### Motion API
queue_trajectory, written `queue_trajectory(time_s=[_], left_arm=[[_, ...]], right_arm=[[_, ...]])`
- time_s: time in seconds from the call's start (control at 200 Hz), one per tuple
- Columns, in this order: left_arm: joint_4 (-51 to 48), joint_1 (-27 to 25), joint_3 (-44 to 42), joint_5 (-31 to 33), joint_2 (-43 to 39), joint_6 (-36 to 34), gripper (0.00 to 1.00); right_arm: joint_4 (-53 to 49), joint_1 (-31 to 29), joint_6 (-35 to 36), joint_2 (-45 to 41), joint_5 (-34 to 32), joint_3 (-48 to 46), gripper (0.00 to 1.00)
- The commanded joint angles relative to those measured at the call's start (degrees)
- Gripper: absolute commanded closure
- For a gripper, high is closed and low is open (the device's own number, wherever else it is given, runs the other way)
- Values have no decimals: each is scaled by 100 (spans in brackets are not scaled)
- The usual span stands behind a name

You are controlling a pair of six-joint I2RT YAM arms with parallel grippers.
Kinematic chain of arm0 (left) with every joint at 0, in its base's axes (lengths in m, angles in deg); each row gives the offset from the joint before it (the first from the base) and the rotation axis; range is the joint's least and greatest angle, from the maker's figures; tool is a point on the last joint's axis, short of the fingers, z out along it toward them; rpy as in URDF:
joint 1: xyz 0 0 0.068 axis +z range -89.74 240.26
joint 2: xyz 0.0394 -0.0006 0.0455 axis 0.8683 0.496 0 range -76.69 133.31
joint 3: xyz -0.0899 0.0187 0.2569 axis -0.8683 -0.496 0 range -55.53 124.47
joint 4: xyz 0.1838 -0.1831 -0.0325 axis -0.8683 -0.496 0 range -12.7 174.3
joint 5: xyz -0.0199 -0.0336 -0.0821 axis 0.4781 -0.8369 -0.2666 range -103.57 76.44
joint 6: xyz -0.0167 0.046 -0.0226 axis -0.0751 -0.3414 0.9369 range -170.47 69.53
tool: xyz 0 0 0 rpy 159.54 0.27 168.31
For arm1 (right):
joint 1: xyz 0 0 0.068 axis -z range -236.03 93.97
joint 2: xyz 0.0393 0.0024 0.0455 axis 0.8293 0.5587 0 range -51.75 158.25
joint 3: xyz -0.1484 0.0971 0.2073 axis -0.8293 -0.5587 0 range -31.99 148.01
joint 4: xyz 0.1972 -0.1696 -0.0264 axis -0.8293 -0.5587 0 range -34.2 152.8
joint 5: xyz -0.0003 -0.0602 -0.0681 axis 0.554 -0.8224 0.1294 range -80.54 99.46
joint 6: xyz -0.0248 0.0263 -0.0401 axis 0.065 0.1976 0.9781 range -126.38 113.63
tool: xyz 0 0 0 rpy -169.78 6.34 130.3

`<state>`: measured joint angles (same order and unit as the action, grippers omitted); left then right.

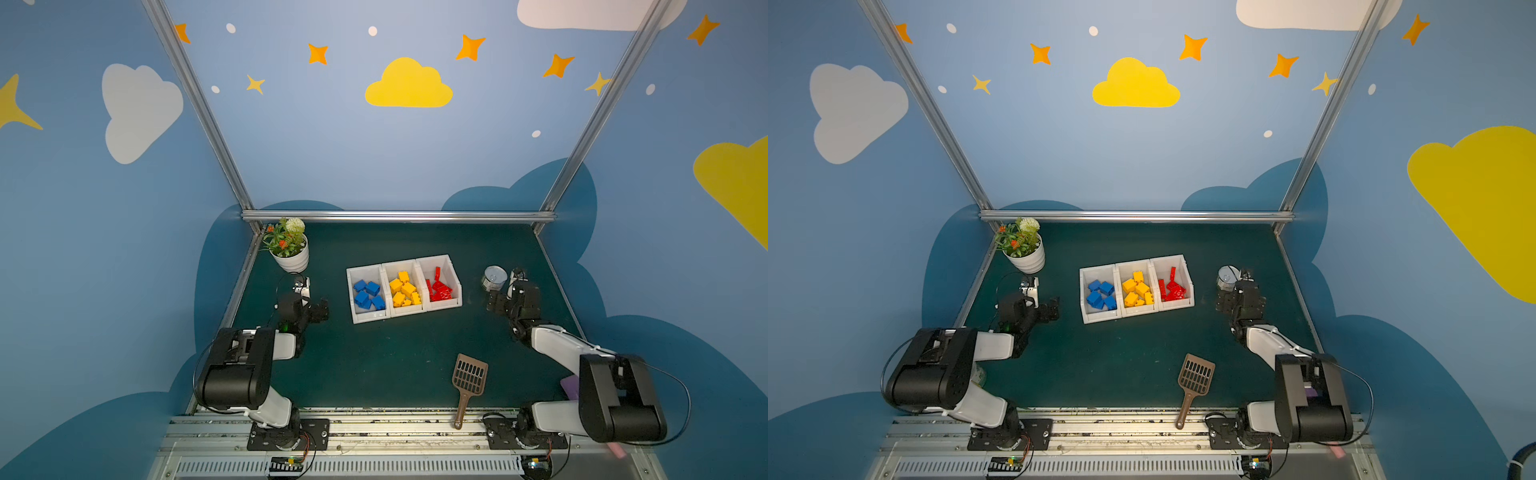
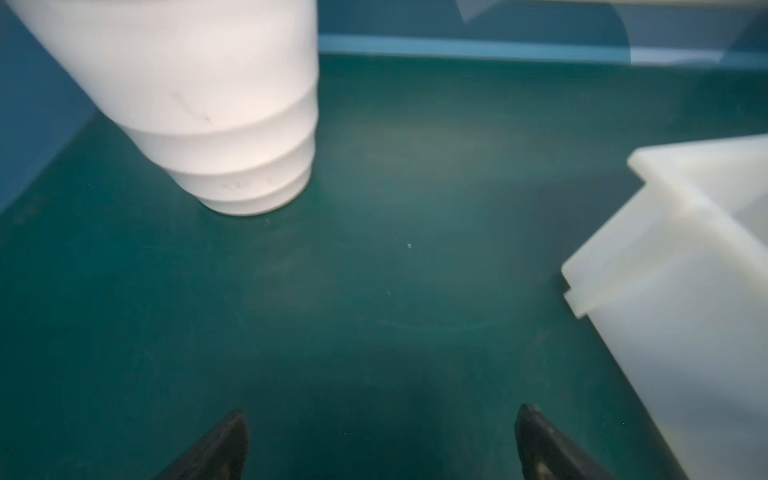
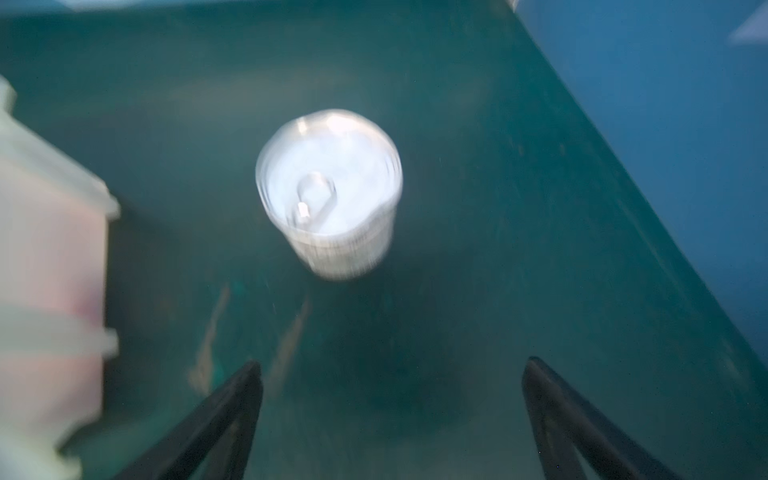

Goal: Sort the legos into containers by color

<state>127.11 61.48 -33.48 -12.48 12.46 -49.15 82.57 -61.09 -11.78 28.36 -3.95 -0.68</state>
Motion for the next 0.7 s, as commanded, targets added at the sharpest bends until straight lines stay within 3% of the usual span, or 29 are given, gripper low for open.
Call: queue_trajectory(time_s=[0.0,0.04,0.075,0.135,0.2,0.285,0.385,0.696], left_arm=[[492,44,92,-193,-5,-30,1],[381,50,115,-196,-39,-38,1],[146,38,186,-230,-94,-99,0],[27,50,240,-261,-137,-152,1],[68,53,219,-249,-121,-135,0],[60,50,220,-255,-134,-141,0],[52,52,218,-260,-143,-147,0],[52,49,219,-266,-141,-153,1]], right_arm=[[2423,117,407,675,637,-759,1],[3107,135,445,819,664,-944,1],[3008,138,454,797,667,-886,2],[2135,163,402,558,680,-605,1],[533,208,34,331,702,-86,1],[1168,213,407,398,815,-335,1],[595,219,55,313,748,-115,2],[667,209,79,325,752,-140,1]])
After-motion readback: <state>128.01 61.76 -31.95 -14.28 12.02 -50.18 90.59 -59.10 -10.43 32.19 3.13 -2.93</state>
